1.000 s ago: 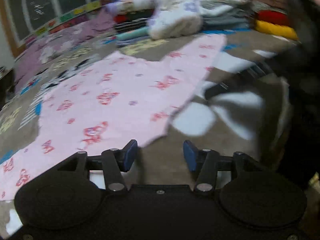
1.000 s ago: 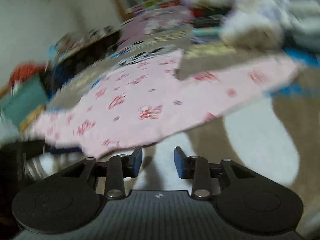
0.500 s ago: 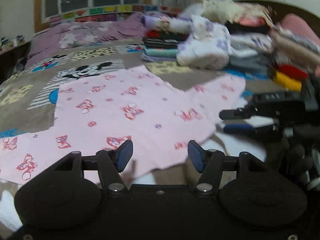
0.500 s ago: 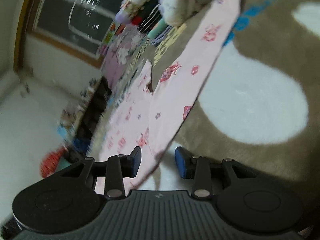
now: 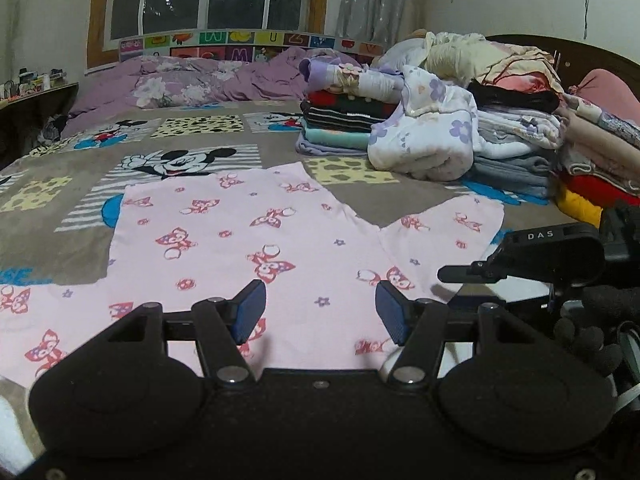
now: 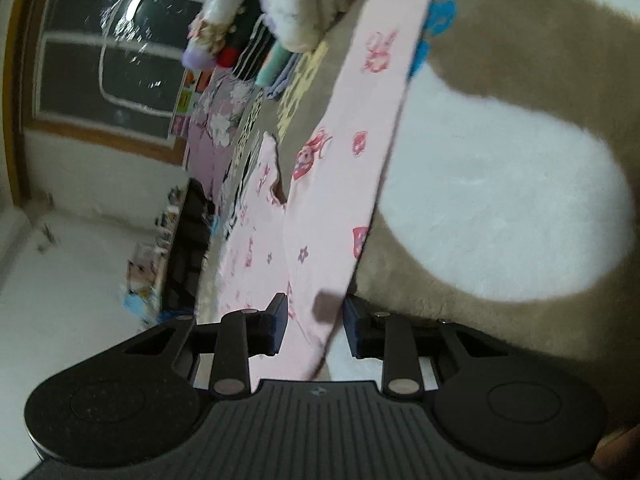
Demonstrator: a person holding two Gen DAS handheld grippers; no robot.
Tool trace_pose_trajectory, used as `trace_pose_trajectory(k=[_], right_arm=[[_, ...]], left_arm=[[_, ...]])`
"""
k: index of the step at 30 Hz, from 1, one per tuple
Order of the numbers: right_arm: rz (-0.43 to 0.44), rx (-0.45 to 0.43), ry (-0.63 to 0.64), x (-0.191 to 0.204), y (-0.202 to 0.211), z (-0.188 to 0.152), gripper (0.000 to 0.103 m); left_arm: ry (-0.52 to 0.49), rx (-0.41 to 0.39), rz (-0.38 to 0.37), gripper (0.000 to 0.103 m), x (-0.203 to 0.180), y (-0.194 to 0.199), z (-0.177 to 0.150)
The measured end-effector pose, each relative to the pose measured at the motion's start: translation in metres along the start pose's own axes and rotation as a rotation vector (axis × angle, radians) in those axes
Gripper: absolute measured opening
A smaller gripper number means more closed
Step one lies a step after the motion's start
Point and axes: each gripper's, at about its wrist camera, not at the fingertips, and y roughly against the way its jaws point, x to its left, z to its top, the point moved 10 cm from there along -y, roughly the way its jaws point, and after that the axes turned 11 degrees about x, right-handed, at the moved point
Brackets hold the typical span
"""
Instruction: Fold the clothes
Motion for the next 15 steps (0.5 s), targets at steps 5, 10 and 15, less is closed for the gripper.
trace_pose_trajectory(k=[5,10,15], right_arm=[[0.044,0.034,-0.062,0.0,-0.002,0.001,0.035],[0.075,0.06,-0.071,0.004,-0.007,-0.006,0.036],[0.03,0.042,0.047,0.014,-0.012,-0.019,0.035]], left_arm=[[-0.008,-0.004,0.004,0.06,-0.003,-0.007,0.005],[-0.002,0.004,0.0,0.06,-0.004,-0.018,0.009],[-0.025,0.03,-0.019,0.06,-0.007,-0.037,0.032]])
